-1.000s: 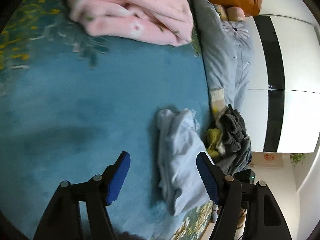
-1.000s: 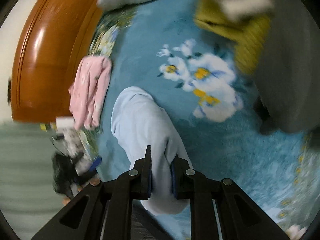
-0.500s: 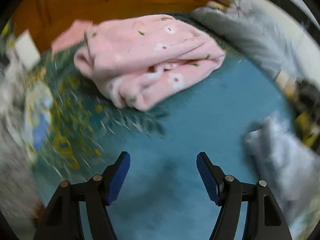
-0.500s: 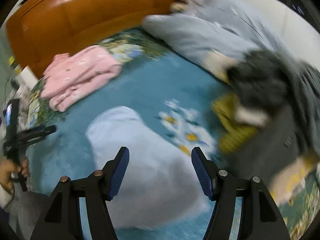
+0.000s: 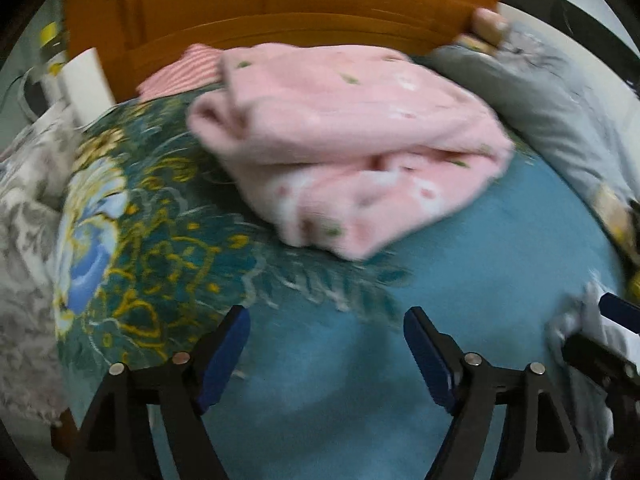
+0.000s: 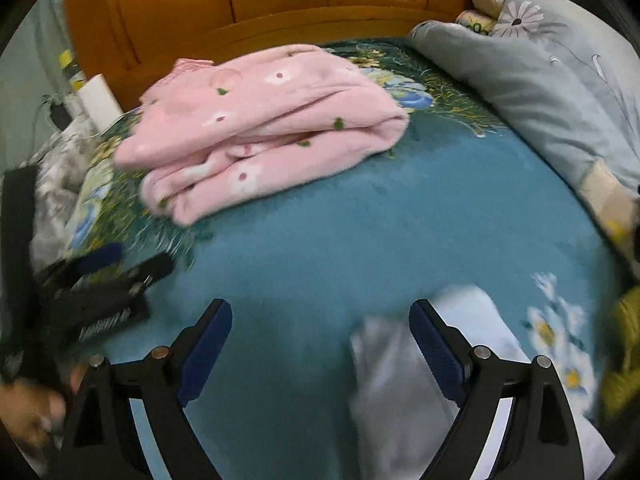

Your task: Fold clothes

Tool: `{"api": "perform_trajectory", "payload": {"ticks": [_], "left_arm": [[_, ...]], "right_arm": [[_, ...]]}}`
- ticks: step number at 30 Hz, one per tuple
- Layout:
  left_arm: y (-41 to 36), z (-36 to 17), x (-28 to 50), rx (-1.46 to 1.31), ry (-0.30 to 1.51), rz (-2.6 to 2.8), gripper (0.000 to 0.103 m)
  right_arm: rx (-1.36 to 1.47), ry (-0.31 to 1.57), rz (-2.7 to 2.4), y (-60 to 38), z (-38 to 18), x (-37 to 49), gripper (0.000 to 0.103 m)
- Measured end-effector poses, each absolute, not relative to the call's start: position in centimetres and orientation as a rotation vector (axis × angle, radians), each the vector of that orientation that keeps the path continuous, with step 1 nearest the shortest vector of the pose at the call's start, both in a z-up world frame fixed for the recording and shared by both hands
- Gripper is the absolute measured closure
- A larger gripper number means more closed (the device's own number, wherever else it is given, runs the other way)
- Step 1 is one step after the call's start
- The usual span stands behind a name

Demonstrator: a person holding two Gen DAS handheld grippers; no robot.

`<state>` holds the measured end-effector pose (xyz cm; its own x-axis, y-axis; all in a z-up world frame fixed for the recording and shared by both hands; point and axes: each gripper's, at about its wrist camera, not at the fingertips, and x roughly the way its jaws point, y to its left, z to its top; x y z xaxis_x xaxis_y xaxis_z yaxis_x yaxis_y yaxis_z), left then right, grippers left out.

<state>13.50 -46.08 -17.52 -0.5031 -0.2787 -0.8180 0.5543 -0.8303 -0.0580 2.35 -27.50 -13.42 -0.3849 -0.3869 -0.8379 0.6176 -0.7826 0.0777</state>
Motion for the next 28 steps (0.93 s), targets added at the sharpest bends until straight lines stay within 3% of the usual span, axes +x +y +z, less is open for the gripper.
{"api": "perform_trajectory", "payload": {"ticks": [7,12,15,28], "left_arm": [[-48.2,-19.3,11.4,1.156,0.357,-2.231,0.000],[-48.9,-20.2,10.5,1.125,0.368,-2.222,0.000],[-48.8,-20.3,10.5,1.112,0.347,-2.224,0.000],[-48.3,-20.1,10.9,1.098,0.362,-2.235,0.000]], "right_arm": [[1.219,0.337,-2.298,-32.2,-17.0,-1.5,0.012],[1.164,0.378,-2.333,-33.6,-18.3,-1.9,0.012],[1.168,0.354,-2.354,-33.2,-18.7,-2.0,0.004],[1.201,0.304,-2.335,-32.1,-18.5,-2.1,0.000]]}}
